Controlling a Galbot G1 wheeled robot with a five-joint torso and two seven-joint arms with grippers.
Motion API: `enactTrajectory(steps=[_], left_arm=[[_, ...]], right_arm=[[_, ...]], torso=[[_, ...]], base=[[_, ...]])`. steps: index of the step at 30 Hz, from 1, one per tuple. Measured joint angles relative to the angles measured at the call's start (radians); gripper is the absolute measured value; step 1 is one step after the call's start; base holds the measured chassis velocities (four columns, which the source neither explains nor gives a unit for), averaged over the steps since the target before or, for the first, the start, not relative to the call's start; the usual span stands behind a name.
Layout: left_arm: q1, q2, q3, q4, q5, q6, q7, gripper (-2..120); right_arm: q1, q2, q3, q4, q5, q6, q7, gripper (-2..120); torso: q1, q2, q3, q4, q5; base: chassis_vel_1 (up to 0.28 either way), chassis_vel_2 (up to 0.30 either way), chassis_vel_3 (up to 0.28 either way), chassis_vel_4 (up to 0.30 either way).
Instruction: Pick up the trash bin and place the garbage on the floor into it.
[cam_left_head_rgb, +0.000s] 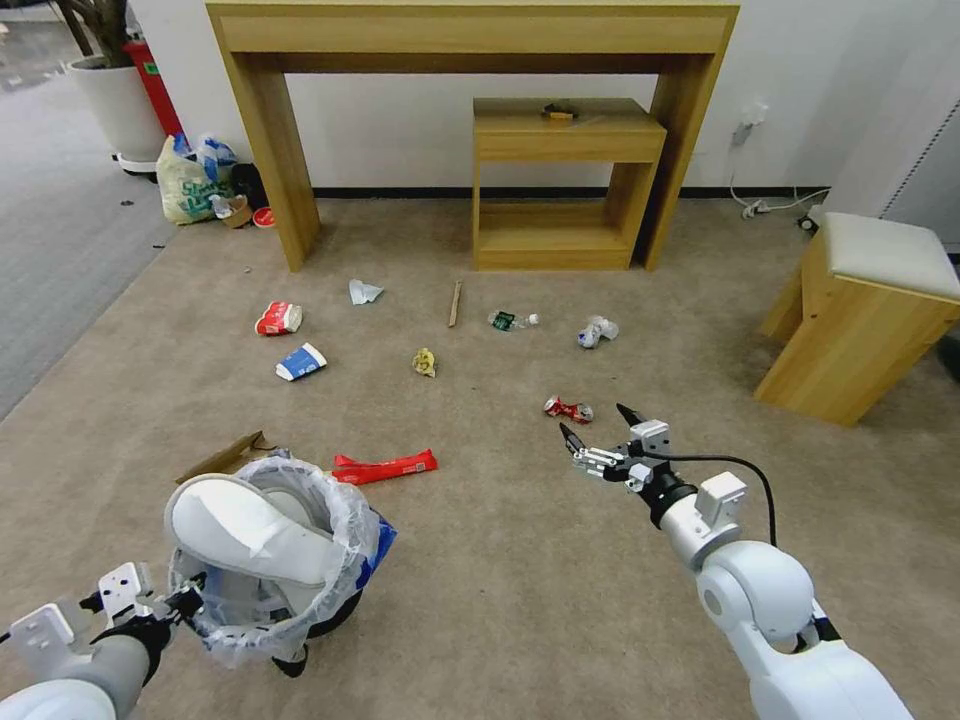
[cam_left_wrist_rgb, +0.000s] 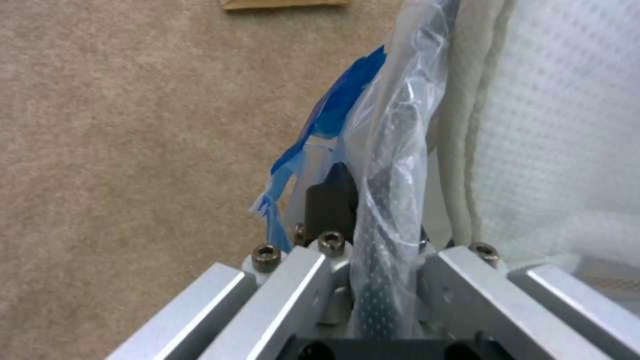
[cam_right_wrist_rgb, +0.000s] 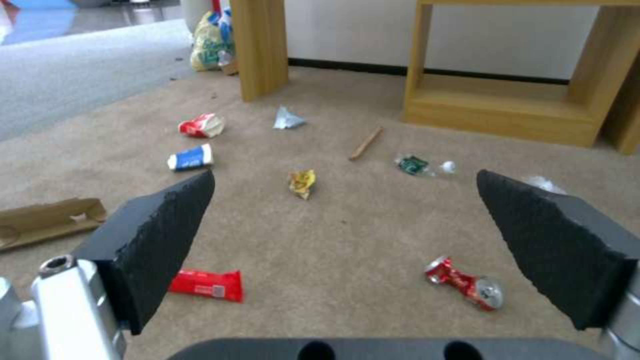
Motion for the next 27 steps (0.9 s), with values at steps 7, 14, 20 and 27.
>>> enactTrajectory(steps=[7, 14, 20, 27], left_arm=[[0.000, 0.000, -0.001, -0.001, 0.000, 0.000, 0.000, 0], [-0.005, 0.002, -0.001, -0.011, -0.008, 0.000, -0.003, 0], [-0.005, 0.002, -0.002, -0.015, -0.010, 0.000, -0.006, 0], [-0.006, 0.002, -0.002, -0.018, -0.010, 0.000, -0.007, 0]], right_arm=[[-0.006, 0.012, -0.011, 0.001, -0.016, 0.000, 0.000, 100], [-0.005, 0.016, -0.025, -0.005, -0.045, -0.002, 0.000, 100], [-0.003, 0.022, -0.040, -0.014, -0.060, -0.002, -0.002, 100], [-0.002, 0.037, -0.054, -0.019, -0.074, -0.002, -0.004, 100]], torso=[[0.000, 0.000, 0.000, 0.0001, -0.0002], [0.000, 0.000, 0.000, 0.0001, -0.0001], [0.000, 0.000, 0.000, 0.0000, 0.0001], [0.000, 0.000, 0.000, 0.0000, -0.0001]], base=[[0.122, 0.126, -0.121, -0.122], [0.098, 0.099, -0.100, -0.098], [0.082, 0.079, -0.089, -0.094], [0.110, 0.105, -0.124, -0.114]])
